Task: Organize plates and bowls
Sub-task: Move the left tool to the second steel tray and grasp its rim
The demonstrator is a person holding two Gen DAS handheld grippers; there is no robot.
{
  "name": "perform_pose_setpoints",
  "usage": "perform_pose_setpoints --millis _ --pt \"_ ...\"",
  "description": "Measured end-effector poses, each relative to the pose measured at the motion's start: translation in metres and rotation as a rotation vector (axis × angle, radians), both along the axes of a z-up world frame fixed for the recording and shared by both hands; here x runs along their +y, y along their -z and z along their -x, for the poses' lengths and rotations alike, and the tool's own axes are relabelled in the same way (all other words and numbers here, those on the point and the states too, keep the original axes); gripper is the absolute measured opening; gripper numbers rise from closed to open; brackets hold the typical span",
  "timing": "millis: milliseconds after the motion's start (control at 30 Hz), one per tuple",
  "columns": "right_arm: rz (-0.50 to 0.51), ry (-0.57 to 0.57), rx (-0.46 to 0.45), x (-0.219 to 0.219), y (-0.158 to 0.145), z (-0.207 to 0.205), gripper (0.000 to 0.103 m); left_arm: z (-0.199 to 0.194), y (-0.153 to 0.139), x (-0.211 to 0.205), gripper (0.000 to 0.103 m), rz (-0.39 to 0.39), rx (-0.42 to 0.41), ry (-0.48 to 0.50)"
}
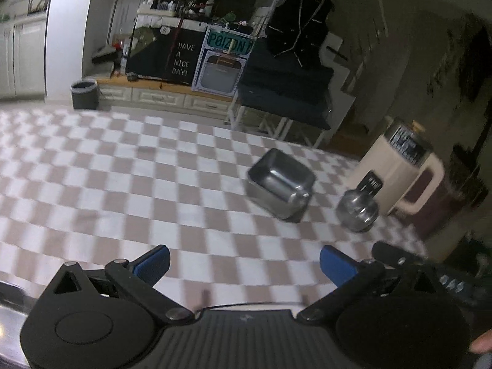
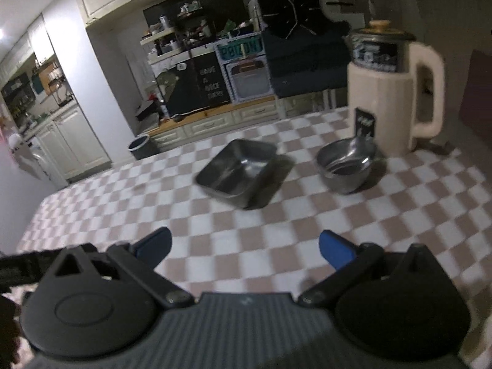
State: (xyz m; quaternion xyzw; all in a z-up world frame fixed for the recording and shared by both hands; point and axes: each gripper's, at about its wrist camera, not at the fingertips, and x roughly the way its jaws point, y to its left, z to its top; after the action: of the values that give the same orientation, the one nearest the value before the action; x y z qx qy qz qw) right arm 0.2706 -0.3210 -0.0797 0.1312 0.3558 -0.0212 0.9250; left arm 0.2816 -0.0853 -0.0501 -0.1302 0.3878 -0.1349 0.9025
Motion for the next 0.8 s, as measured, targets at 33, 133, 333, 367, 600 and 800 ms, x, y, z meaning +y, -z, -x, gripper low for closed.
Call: perform_pose_setpoints --millis 33,133,333,367,600,800 --pt "0.018 -0.001 0.000 -0.006 0.002 -0.005 0.103 -0.004 0.003 -0.004 0.098 0.034 0.006 -0.014" --pt "0.033 -0.008 -0.026 -0.024 0.008 -0.018 0.102 -0.016 0.013 -0.011 0.090 0.113 0.035 -0.049" --pt "-0.014 -0.055 -0.084 -0.054 0.012 -0.042 0.080 -0.049 0.034 -0.024 0.069 0.299 0.093 -0.171" --pt "-0.028 -0.063 -0.094 -0.058 0.013 -0.047 0.072 -0.053 0.035 -0.025 0.065 0.323 0.099 -0.201" --pt "-0.078 -0.124 -0.164 -0.066 0.020 -0.086 0.057 -0.103 0.057 -0.055 0.054 0.381 0.175 -0.240" --pt "-0.025 -0.193 -0.111 -0.057 0.029 -0.132 0.057 -0.135 0.087 -0.066 0.049 0.401 0.279 -0.280"
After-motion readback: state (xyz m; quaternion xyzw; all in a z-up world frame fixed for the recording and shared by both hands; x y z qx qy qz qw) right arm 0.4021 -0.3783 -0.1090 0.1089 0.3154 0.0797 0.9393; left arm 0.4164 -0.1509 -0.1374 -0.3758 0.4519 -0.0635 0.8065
